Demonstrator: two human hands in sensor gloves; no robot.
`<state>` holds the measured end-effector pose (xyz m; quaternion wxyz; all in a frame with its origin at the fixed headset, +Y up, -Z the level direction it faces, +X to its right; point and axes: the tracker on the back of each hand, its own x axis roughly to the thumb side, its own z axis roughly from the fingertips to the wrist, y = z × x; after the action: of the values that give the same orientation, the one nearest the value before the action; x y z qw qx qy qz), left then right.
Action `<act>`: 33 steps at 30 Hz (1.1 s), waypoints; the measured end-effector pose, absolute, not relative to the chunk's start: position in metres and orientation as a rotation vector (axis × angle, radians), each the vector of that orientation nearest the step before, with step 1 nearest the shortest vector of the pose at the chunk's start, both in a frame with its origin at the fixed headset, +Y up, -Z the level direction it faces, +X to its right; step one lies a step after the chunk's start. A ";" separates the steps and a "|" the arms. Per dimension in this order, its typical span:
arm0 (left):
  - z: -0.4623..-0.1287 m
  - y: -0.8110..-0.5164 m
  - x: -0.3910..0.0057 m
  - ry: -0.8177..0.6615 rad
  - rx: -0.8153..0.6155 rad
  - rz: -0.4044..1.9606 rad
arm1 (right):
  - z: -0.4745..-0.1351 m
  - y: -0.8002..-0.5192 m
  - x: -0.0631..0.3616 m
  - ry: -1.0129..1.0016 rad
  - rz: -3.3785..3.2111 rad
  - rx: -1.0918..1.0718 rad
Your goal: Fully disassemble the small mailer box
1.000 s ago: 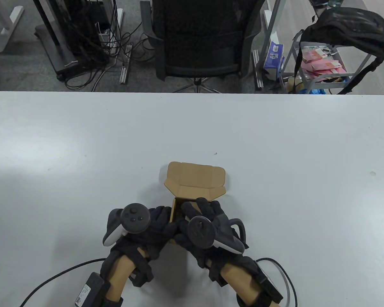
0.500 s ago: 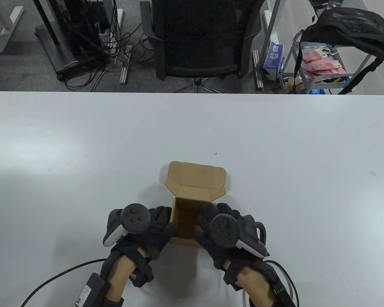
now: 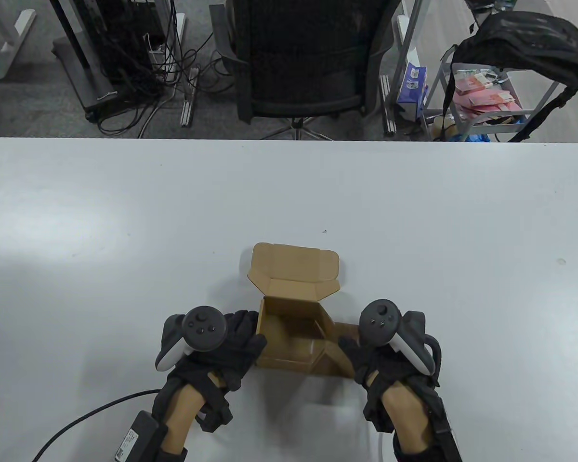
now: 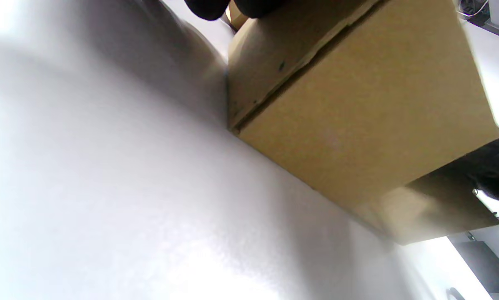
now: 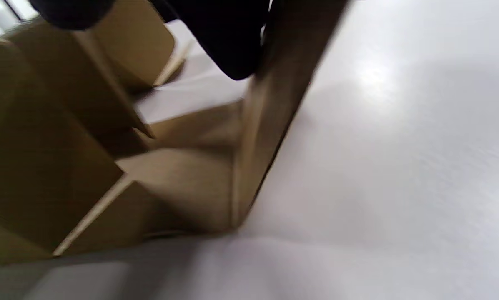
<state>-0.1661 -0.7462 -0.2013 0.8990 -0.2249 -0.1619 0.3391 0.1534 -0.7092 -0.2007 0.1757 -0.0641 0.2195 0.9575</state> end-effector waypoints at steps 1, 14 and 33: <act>-0.201 -0.746 -0.165 -0.335 -0.465 0.697 | -0.202 -0.712 0.157 0.626 2.700 -0.204; -0.201 -0.747 -0.162 -0.327 -0.460 0.695 | -0.211 -0.732 0.177 0.745 2.598 -0.321; -0.201 -0.747 -0.161 -0.329 -0.458 0.696 | -0.245 -0.704 0.126 0.512 2.811 -0.350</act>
<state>-0.1609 -0.7470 -0.2008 0.9014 -0.2214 -0.1592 0.3364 0.1259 -0.7042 -0.2455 0.1314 -0.1205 0.1764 0.9681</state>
